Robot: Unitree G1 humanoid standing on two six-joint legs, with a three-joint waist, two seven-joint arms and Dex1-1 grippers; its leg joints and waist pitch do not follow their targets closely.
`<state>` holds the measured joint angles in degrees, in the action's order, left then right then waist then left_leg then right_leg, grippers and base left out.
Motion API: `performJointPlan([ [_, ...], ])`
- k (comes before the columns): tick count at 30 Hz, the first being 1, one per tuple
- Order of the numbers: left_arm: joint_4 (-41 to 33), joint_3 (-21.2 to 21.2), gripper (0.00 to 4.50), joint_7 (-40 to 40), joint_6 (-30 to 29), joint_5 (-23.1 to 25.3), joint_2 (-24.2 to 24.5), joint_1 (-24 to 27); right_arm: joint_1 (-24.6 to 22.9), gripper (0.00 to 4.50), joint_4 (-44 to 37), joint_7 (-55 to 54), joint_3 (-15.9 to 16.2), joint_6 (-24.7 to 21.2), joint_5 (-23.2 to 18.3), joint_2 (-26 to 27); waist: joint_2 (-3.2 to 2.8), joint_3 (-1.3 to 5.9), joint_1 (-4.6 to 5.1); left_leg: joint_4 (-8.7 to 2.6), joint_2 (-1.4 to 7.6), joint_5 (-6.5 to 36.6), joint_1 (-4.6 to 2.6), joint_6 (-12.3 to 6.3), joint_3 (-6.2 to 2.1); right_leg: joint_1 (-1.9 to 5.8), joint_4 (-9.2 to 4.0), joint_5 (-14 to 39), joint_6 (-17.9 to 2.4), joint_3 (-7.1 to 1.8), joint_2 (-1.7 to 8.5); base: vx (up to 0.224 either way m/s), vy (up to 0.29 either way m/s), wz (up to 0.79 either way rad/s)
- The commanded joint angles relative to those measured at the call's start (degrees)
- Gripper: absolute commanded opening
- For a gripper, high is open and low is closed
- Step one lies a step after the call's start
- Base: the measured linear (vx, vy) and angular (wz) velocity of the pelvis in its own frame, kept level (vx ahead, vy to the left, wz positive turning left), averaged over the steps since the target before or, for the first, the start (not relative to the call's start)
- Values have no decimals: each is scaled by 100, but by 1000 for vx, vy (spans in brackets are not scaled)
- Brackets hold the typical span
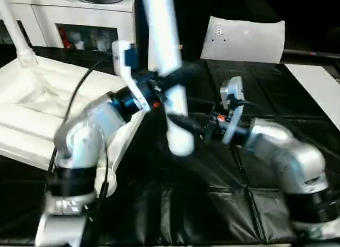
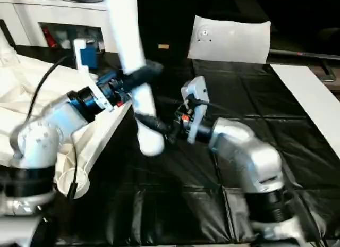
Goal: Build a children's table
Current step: Pick table leg
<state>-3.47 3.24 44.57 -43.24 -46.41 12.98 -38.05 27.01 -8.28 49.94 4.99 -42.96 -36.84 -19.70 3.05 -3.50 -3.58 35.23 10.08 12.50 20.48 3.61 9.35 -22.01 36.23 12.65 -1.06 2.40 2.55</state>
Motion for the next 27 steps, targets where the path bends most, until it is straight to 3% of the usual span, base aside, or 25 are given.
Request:
performJointPlan([
  [1, 22, -127, 191, 292, -30, -76, 42, -149, 66, 337, 9, 131, 11, -181, -180, -78, -6, 380, -29, -386, 275, -113, -25, -171, -51, 336, -330, -81, -1283, -305, 521, 0, 0, 0],
  [6, 67, -316, 190, 907, -4, -93, 245, -249, 124, 290, 87, 249, 58, -394, -339, -67, -11, 384, -31, -391, 275, -80, -31, -110, -48, 335, -342, 8, -1276, -302, 524, 0, 0, 0],
  [19, 277, -330, 190, 1087, 176, 64, 229, -366, 51, 207, 16, 348, 113, -514, -461, -31, -17, 392, -64, -392, 284, -75, -31, -35, -46, 340, -329, -86, -1309, -300, 534, 0, 0, 0],
  [27, 348, -315, 190, 1032, 242, 140, 214, -376, 11, 198, -6, 286, 108, -466, -405, -6, -20, 392, -92, -395, 292, -67, -37, -30, -47, 335, -328, -63, -1310, -298, 539, 0, 0, 0],
])
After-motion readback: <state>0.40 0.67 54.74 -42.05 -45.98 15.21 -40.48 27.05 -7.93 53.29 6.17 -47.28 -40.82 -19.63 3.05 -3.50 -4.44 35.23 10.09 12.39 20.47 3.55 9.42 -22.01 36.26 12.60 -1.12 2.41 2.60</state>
